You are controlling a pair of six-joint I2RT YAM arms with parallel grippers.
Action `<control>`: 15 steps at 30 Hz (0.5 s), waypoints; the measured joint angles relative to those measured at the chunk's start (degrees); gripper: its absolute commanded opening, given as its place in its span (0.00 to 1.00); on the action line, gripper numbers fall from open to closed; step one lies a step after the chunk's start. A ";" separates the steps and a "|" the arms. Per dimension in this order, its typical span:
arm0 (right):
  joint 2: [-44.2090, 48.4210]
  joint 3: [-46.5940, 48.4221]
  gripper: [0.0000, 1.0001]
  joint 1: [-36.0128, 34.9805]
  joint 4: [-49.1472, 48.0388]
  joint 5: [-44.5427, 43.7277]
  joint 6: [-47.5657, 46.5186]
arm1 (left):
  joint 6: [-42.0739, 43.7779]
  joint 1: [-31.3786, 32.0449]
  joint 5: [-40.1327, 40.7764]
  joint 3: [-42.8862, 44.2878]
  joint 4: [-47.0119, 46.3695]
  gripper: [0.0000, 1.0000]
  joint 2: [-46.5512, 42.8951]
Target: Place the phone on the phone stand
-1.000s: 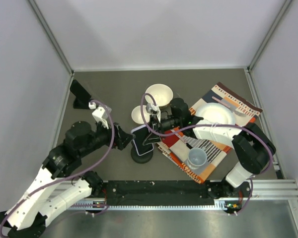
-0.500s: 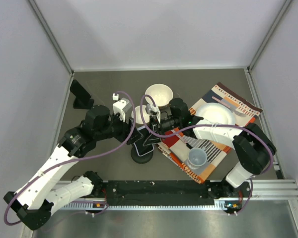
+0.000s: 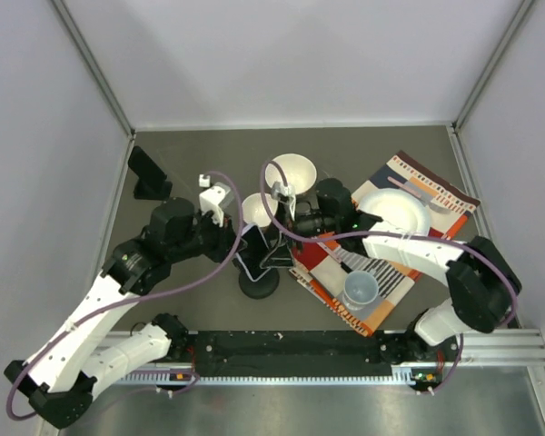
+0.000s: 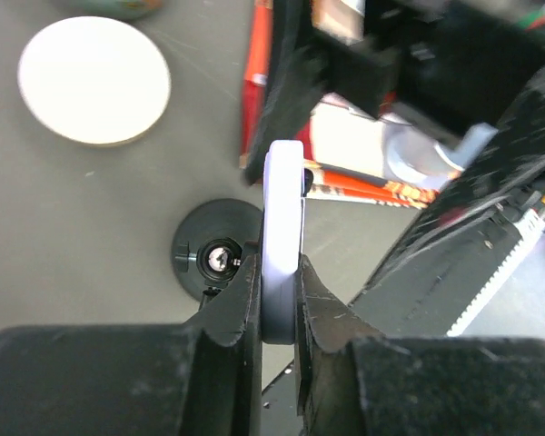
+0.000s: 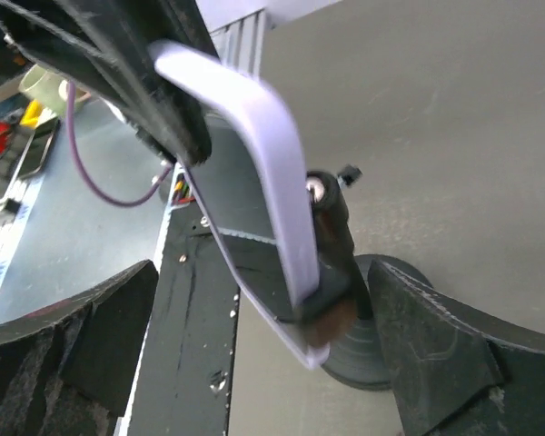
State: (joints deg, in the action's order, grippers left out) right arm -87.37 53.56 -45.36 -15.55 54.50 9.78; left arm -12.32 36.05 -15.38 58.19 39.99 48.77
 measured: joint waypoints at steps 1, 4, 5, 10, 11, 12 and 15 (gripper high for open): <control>1.46 -0.02 0.99 -0.02 0.55 -1.97 1.07 | -0.24 0.00 2.21 0.07 0.90 0.00 -1.33; 7.10 -0.33 0.99 -0.02 2.43 -7.80 3.48 | -1.31 -0.04 11.06 0.52 4.68 0.00 -5.51; 9.90 -0.33 0.99 0.00 3.43 -10.51 4.31 | -1.75 -0.09 15.39 0.94 7.15 0.00 -6.91; 19.08 -0.33 0.99 0.59 6.62 -17.40 5.49 | -3.17 -0.66 33.33 2.69 16.17 0.00 -8.90; 20.26 -0.59 0.99 0.66 6.86 -17.90 5.53 | -3.26 -0.79 36.13 2.78 16.85 0.00 -8.94; 21.44 -1.29 0.99 0.66 6.84 -18.05 5.88 | -3.28 -0.83 39.43 2.78 17.31 0.00 -9.11; 24.48 -5.84 0.99 0.66 5.77 -17.75 7.76 | -2.89 -1.27 47.08 2.78 16.63 0.00 -9.92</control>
State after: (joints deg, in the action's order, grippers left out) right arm -62.89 47.72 -44.71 -9.78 36.75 17.54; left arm -15.20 34.79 31.70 60.97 56.62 38.85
